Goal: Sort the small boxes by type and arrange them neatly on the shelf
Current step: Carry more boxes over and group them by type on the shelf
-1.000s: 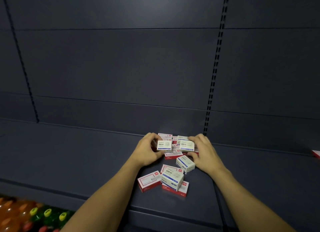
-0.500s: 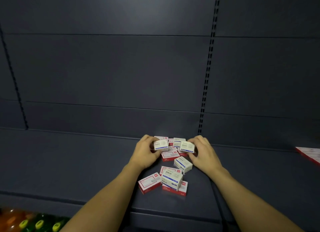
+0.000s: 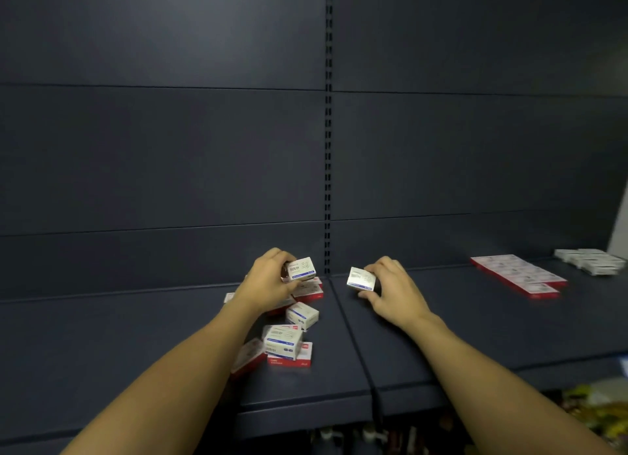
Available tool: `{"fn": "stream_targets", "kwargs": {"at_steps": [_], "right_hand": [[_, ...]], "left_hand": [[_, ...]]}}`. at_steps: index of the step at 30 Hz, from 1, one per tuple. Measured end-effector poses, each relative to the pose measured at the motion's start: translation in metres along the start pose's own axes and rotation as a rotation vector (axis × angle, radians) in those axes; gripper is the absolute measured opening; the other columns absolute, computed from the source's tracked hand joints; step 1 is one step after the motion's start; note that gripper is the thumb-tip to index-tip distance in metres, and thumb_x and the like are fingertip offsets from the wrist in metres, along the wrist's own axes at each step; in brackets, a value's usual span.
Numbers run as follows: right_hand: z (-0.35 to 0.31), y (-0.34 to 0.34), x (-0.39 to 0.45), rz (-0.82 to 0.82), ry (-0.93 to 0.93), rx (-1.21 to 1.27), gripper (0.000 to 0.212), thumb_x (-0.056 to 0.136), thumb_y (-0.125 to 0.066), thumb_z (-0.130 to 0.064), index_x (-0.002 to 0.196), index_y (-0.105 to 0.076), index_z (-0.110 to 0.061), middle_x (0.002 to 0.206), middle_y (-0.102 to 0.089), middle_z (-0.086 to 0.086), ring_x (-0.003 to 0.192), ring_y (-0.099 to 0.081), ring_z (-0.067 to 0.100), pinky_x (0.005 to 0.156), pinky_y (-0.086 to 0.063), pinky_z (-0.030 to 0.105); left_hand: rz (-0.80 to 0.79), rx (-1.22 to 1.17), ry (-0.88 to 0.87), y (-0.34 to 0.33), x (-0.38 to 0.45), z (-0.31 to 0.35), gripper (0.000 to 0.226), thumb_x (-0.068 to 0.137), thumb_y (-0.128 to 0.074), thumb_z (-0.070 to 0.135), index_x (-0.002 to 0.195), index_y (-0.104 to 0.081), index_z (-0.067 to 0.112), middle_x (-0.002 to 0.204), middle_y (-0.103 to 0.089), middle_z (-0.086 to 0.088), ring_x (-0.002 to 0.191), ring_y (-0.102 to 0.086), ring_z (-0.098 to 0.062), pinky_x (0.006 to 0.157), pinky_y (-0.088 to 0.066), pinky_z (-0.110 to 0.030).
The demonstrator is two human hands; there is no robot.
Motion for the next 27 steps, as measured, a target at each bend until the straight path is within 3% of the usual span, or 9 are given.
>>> {"fn": "stream_targets", "kwargs": {"at_steps": [8,14,20,27], "right_hand": [[0.069,0.075,-0.046,0.046,-0.064,-0.047,0.047,0.086,-0.073,-0.037,0.126,-0.061,-0.017,0.112,-0.050,-0.007,0.107,-0.047,0.012,0.094,-0.043,0.025],[0.127,0.128,-0.089,0.035,-0.109,-0.072,0.046,0.089,-0.070,-0.034,0.129,-0.057,-0.015,0.116,-0.049,-0.005,0.114,-0.048,0.015,0.098,-0.043,0.028],[0.179,0.180,-0.120,0.029,-0.117,-0.065,0.045,0.087,-0.070,-0.028,0.128,-0.056,-0.015,0.119,-0.048,-0.004,0.117,-0.049,0.017,0.099,-0.043,0.031],[0.223,0.226,-0.153,0.076,-0.137,-0.060,0.048,0.087,-0.070,-0.024,0.132,-0.056,-0.014,0.121,-0.048,-0.004,0.117,-0.047,0.017,0.102,-0.043,0.030]], "left_hand": [[-0.015,0.000,-0.092,-0.040,0.015,0.088,0.041,0.076,-0.086,0.033,0.109,-0.068,0.017,0.101,-0.059,0.005,0.092,-0.055,-0.010,0.077,-0.037,-0.016],[-0.029,-0.013,-0.133,-0.085,0.019,0.172,0.033,0.076,-0.083,0.030,0.104,-0.070,0.018,0.095,-0.060,0.007,0.084,-0.056,-0.006,0.069,-0.035,-0.004],[-0.061,-0.053,-0.154,-0.130,0.019,0.250,0.029,0.074,-0.080,0.027,0.100,-0.068,0.023,0.095,-0.058,0.010,0.081,-0.055,-0.001,0.069,-0.038,-0.009],[-0.037,-0.107,-0.099,-0.168,0.022,0.316,0.032,0.075,-0.078,0.020,0.105,-0.068,0.019,0.099,-0.058,0.006,0.087,-0.055,-0.006,0.068,-0.036,-0.006]]}}
Point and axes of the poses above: each hand's wrist, its own x-axis towards the middle knuckle, its own y-axis out of the back of the hand, z = x × y, the point moved 9 cm from there along x, towards the middle knuckle
